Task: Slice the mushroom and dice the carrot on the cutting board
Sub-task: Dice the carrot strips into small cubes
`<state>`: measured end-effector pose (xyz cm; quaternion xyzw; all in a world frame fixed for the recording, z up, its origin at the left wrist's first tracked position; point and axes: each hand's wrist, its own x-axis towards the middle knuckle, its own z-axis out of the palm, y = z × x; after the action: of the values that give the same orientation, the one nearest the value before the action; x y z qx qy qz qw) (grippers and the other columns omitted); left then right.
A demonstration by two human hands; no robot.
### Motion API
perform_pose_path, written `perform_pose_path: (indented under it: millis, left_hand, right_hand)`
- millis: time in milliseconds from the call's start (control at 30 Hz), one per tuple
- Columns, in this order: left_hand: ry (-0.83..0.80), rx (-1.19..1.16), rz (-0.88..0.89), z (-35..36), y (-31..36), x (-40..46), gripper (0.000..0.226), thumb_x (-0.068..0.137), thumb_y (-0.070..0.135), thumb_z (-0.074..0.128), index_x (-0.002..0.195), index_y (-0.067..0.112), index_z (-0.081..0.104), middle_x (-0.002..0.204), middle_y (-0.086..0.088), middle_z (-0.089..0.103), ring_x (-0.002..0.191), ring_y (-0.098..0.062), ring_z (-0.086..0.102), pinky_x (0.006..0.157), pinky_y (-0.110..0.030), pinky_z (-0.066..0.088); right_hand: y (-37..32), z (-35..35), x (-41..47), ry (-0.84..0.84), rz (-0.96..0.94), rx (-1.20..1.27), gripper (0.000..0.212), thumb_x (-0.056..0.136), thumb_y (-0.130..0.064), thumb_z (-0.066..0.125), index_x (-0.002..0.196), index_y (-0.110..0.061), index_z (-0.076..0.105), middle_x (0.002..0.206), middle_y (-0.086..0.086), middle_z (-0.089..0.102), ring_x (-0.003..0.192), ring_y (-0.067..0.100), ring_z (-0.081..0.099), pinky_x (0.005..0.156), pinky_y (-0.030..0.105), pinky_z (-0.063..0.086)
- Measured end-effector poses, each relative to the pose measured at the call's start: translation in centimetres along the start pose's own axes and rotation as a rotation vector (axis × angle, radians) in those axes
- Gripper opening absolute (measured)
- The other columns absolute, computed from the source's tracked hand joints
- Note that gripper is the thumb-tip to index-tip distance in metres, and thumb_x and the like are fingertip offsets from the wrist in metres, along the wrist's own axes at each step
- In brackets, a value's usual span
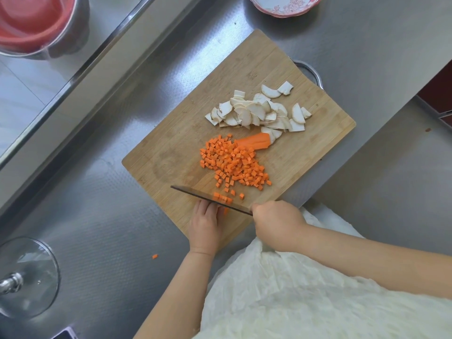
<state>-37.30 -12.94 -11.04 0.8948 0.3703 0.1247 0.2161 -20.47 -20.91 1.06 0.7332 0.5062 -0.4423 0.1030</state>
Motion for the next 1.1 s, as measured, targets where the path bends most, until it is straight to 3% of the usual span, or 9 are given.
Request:
perform_pose_path:
  millis: [133,267,367,500,600,733,867,1000,1100]
  left_hand:
    - [-0.006,0.014,0.006,0.1,-0.1,0.1,0.028,0.091,0.021,0.053,0.079,0.000,0.066,0.082,-0.013,0.063,0.079,-0.025,0.053,0.067,-0.034,0.044]
    - [0.006,0.038,0.012,0.1,0.0,0.1,0.030,0.091,0.023,0.053,0.074,0.002,0.066,0.079,-0.010,0.062,0.074,-0.022,0.051,0.062,-0.033,0.042]
    - [-0.004,0.009,-0.002,0.1,0.2,0.2,0.027,0.091,0.025,0.055,0.080,0.005,0.069,0.084,-0.008,0.064,0.076,-0.024,0.057,0.062,-0.033,0.045]
    - [-0.011,-0.040,-0.018,-0.3,0.4,0.1,0.023,0.091,0.023,0.055,0.082,0.006,0.068,0.087,-0.008,0.063,0.078,-0.025,0.060,0.061,-0.033,0.048]
    - [-0.018,-0.056,-0.021,-0.6,0.2,0.0,0.025,0.092,0.023,0.054,0.083,0.005,0.068,0.087,-0.008,0.063,0.078,-0.024,0.059,0.064,-0.031,0.047]
    - [-0.031,-0.033,-0.016,-0.5,0.1,-0.3,0.029,0.091,0.023,0.051,0.081,0.001,0.067,0.086,-0.012,0.064,0.075,-0.029,0.061,0.062,-0.035,0.050]
    - [-0.054,-0.020,-0.032,-0.4,0.0,-0.3,0.028,0.090,0.022,0.050,0.081,0.000,0.066,0.085,-0.012,0.064,0.076,-0.029,0.060,0.062,-0.037,0.050]
    - [-0.038,0.005,-0.031,-0.4,0.1,-0.2,0.030,0.089,0.024,0.051,0.076,0.002,0.064,0.082,-0.010,0.063,0.075,-0.024,0.055,0.062,-0.030,0.044]
    - [-0.028,0.000,-0.026,-0.4,0.1,-0.2,0.029,0.090,0.024,0.052,0.076,0.003,0.066,0.082,-0.009,0.063,0.074,-0.024,0.056,0.061,-0.031,0.045]
  right_hand:
    - [-0.2,0.6,0.7,-0.016,0.052,-0.019,0.036,0.089,-0.001,0.044,0.064,-0.017,0.026,0.079,0.007,0.056,0.063,0.023,0.048,0.042,0.026,0.022]
    - [-1.0,1.3,2.2,-0.042,0.140,0.007,0.035,0.091,0.001,0.045,0.063,-0.015,0.031,0.062,0.001,0.034,0.061,0.021,0.044,0.043,0.024,0.025]
    - [-0.6,1.3,3.4,0.000,0.162,0.187,0.019,0.098,-0.014,0.044,0.084,-0.009,0.055,0.073,0.003,0.048,0.078,0.026,0.055,0.055,0.026,0.036]
    - [0.3,1.2,3.2,0.069,0.116,0.303,0.029,0.101,-0.032,0.040,0.098,-0.009,0.057,0.075,0.003,0.049,0.071,0.024,0.050,0.059,0.028,0.038]
    - [0.4,1.9,2.0,0.094,0.068,0.195,0.018,0.099,-0.021,0.040,0.087,-0.014,0.052,0.064,-0.001,0.041,0.067,0.024,0.050,0.047,0.027,0.030]
    - [-0.1,1.8,0.7,0.031,0.042,0.142,0.012,0.089,-0.005,0.042,0.084,-0.016,0.045,0.070,0.003,0.047,0.070,0.024,0.047,0.045,0.028,0.026]
    - [-0.5,1.3,0.3,-0.006,0.061,0.120,0.015,0.088,-0.001,0.042,0.080,-0.014,0.040,0.079,0.005,0.053,0.071,0.023,0.045,0.044,0.027,0.024]
    - [-1.2,1.4,1.2,-0.040,0.113,0.079,0.036,0.090,0.001,0.045,0.063,-0.016,0.027,0.062,0.001,0.034,0.056,0.019,0.039,0.044,0.025,0.023]
    - [-1.3,1.8,2.1,-0.033,0.144,0.112,0.032,0.092,-0.001,0.045,0.064,-0.014,0.035,0.064,0.003,0.039,0.061,0.022,0.044,0.046,0.025,0.028]
